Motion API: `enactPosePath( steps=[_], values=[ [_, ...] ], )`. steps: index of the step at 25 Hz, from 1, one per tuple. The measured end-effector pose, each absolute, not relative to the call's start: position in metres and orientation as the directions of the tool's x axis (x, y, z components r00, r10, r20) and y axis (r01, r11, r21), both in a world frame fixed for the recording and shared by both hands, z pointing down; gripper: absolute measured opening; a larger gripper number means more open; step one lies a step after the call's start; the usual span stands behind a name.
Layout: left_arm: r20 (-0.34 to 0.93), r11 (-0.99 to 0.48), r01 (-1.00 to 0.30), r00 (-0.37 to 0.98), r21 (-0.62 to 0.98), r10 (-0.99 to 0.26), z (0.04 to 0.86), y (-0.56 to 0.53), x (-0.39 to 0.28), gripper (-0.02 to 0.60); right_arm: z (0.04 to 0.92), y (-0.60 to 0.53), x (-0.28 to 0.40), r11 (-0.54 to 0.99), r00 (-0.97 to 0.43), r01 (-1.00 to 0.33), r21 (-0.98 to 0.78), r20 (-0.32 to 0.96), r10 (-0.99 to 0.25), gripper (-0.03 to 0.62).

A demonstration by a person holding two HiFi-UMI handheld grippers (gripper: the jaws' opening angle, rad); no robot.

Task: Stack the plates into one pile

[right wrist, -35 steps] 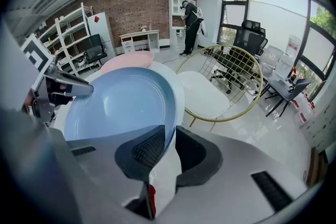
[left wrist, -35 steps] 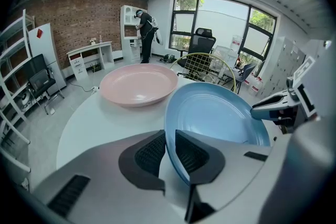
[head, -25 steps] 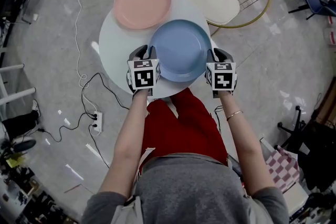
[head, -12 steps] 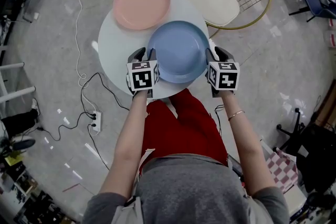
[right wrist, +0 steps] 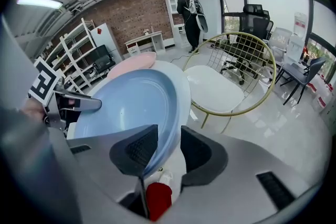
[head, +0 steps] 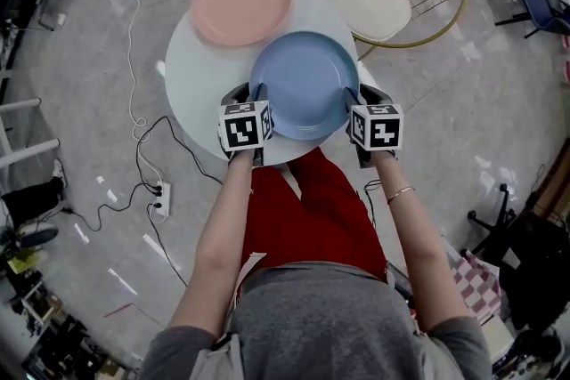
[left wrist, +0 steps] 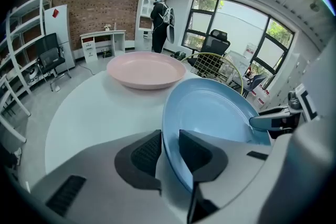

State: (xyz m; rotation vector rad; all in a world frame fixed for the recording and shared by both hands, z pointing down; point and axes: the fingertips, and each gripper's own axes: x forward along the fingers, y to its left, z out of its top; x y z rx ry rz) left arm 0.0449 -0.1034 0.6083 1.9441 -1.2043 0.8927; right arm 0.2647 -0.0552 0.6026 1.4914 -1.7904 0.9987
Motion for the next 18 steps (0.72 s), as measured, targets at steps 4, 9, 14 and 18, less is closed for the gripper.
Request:
enactPosePath(
  steps=[4, 9, 14, 18],
  values=[
    [0.818, -0.340, -0.921, 0.341, 0.191, -0.464, 0.608, -0.103, 0.047, 0.104, 0.601, -0.057, 0.262, 0.107, -0.204, -0.979, -0.173, 0.821, -0.534, 0.143],
    [0.819, -0.316, -0.925, 0.345, 0.213, -0.458, 0.606, -0.101, 0.044, 0.094, 0.599, -0.056, 0.260, 0.085, -0.204, -0.978, -0.188, 0.825, -0.527, 0.143],
    [0.796, -0.296, -0.926, 0.358, 0.235, -0.488, 0.587, -0.105, 0.039, 0.080, 0.583, -0.061, 0.258, 0.082, -0.218, -0.975, -0.207, 0.807, -0.549, 0.130],
    [0.782, -0.278, -0.932, 0.348, 0.231, -0.517, 0.570, -0.117, 0.031, 0.080, 0.568, -0.077, 0.251, 0.093, -0.234, -0.971, -0.221, 0.790, -0.566, 0.130]
  ],
)
